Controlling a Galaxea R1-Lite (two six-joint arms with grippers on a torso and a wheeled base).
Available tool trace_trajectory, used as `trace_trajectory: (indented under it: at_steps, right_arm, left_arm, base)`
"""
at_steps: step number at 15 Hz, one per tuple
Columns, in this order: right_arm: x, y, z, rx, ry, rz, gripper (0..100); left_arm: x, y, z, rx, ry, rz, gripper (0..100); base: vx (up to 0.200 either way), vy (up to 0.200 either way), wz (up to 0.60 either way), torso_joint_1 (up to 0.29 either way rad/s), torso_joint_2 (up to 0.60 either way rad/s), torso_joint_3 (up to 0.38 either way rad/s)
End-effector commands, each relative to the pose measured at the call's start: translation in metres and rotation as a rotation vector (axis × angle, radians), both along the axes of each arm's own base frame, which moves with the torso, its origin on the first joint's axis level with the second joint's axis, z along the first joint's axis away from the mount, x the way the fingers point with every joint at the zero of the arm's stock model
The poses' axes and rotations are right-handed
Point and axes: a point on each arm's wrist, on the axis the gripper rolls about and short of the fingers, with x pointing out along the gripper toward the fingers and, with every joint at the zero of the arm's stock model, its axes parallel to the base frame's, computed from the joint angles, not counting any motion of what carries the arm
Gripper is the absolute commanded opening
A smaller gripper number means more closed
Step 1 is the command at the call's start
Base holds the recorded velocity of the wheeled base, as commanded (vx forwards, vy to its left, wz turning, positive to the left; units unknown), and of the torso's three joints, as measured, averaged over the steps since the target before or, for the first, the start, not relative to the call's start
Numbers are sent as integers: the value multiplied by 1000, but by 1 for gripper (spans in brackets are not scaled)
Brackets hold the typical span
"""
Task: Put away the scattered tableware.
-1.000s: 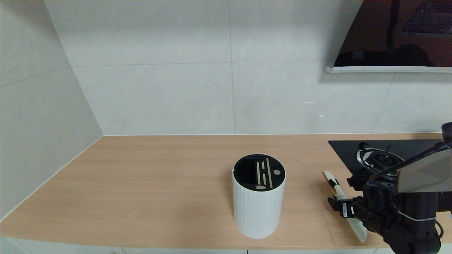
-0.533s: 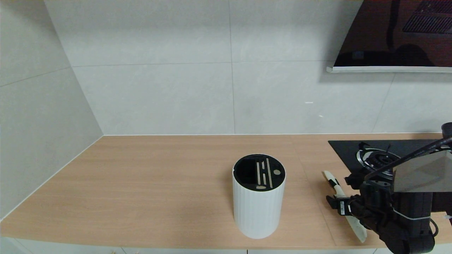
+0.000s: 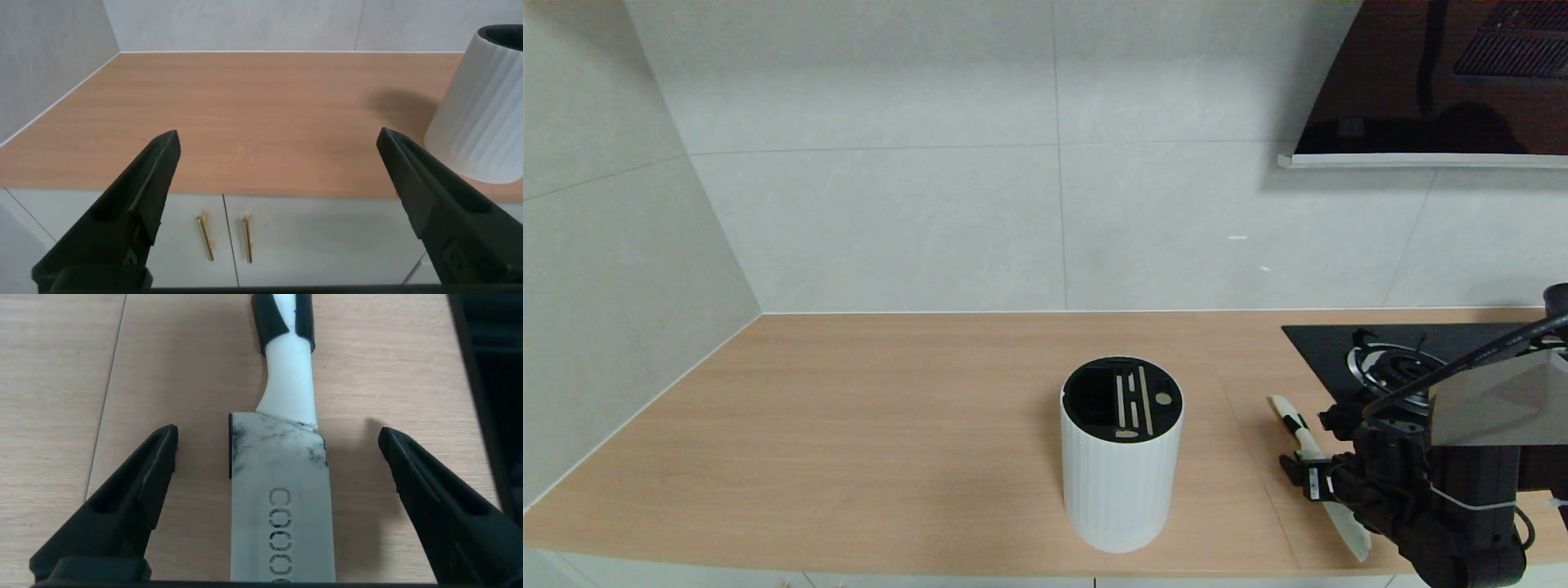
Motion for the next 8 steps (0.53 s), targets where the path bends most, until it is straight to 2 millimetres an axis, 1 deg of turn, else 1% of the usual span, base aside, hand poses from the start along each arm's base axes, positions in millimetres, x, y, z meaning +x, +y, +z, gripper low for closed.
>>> trace_trajectory:
  at_steps: [1, 6, 7, 8]
  right_arm:
    - [0, 0, 1, 0, -2, 0, 0]
    - [-1, 0, 3, 0, -3, 0, 0]
    - [-1, 0, 9, 1, -19, 0, 0]
    - [-3, -1, 20, 4, -37, -2, 0]
  left_arm:
    - [0, 0, 0, 0, 0, 1, 100]
    - [0, 0, 0, -2, 0, 1, 100]
    - [0, 0, 0, -2, 0, 1, 100]
    - [0, 0, 0, -2, 0, -1, 100]
  base:
    - [0, 0, 0, 0, 0, 0]
    - [0, 0, 0, 0, 0, 0]
    - [0, 0, 0, 0, 0, 0]
    - [0, 0, 0, 0, 0, 0]
